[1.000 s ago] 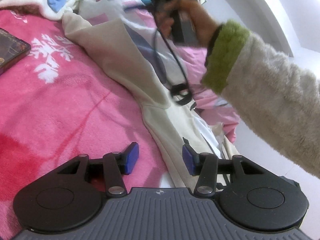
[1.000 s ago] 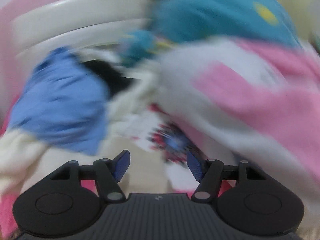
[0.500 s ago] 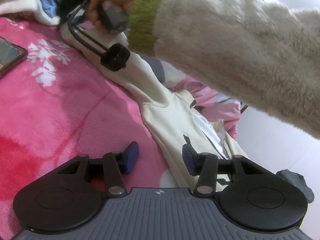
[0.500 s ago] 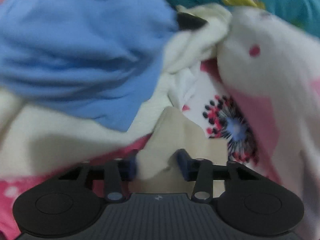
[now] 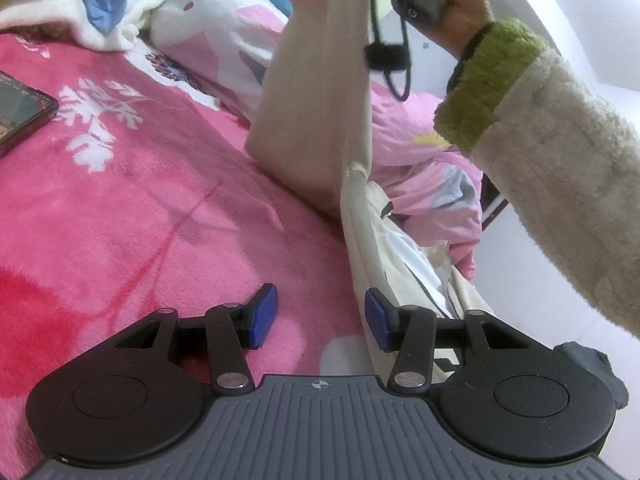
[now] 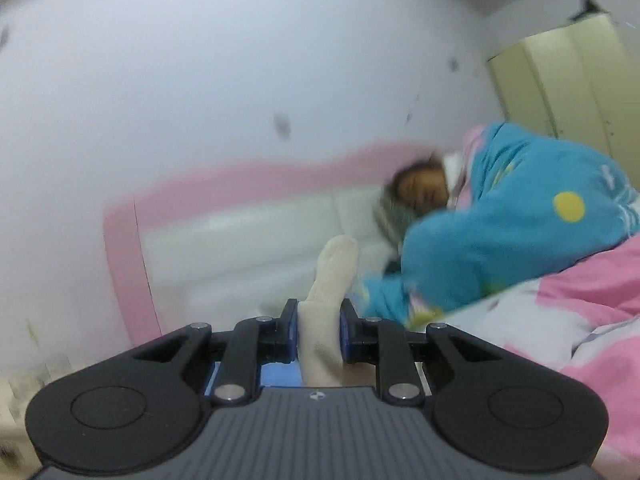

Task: Fold clothes

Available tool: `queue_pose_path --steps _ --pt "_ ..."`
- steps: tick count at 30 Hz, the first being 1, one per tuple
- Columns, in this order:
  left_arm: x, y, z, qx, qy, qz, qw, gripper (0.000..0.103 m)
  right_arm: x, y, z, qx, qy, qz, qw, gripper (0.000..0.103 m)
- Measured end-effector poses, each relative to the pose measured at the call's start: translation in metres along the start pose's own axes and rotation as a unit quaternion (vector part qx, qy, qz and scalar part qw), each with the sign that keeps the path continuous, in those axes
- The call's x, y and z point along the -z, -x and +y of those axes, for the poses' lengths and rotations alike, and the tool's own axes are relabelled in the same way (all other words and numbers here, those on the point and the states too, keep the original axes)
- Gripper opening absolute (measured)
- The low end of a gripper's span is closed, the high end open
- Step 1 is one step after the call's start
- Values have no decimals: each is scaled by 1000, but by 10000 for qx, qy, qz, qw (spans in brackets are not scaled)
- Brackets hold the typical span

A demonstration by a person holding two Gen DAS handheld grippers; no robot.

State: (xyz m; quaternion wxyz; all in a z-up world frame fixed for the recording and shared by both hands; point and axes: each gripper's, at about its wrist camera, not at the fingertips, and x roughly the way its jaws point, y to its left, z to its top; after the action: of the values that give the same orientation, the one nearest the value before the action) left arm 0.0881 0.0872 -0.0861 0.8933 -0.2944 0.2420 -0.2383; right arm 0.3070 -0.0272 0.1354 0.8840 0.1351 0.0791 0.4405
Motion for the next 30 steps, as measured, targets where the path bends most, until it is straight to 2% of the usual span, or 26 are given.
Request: queue_pose_path --steps 4,7,9,11,13,14,15,16,18,20,22,25,28,30 --pt "0 1 -1 -11 -20 -3 10000 48 3 11 -29 -123 -973 -422 9943 23" --pt "0 -1 -1 -12 -19 -5 10000 48 7 3 -33 -375 -1179 -523 9909 23" --pt "1 -1 -1 -20 -33 -6 10000 48 15 -12 -30 -757 -1218 -469 9885 23" --pt "1 -1 -2 -36 -62 -9 10000 48 34 -38 -15 -1360 -1232 -165 9829 23" --pt "1 -1 -2 -50 -88 -8 9999 48 64 -80 0 -1925 -1117 701 9724 31" --pt "1 -1 -2 -55 -100 -6 9999 48 82 -101 12 -1970 -928 1343 9667 39" --pt "2 -1 -2 -59 -107 -5 9999 48 100 -121 26 -1933 -698 2035 9573 55" --pt "2 0 -2 -56 -108 -4 9999 48 119 -142 40 -1885 -463 2715 9427 55" --pt "2 1 -2 -48 -107 -2 9999 48 134 -154 57 -1859 -129 3253 9271 55" --pt "2 1 -2 -51 -112 0 9999 48 122 -143 57 -1968 -156 3100 9300 55" --pt "2 2 -2 -58 -129 0 9999 48 92 -123 40 -1953 -483 2723 9409 56" --pt "3 2 -3 -58 -130 1 9999 49 42 -69 11 -1710 -1027 2090 9574 58" --pt "3 3 -2 -51 -103 -3 9999 48 3 15 -17 -1134 -1378 1459 9731 60" --pt "2 4 -1 -63 -113 -6 9999 48 -9 81 -29 -609 -1574 1140 9790 60"
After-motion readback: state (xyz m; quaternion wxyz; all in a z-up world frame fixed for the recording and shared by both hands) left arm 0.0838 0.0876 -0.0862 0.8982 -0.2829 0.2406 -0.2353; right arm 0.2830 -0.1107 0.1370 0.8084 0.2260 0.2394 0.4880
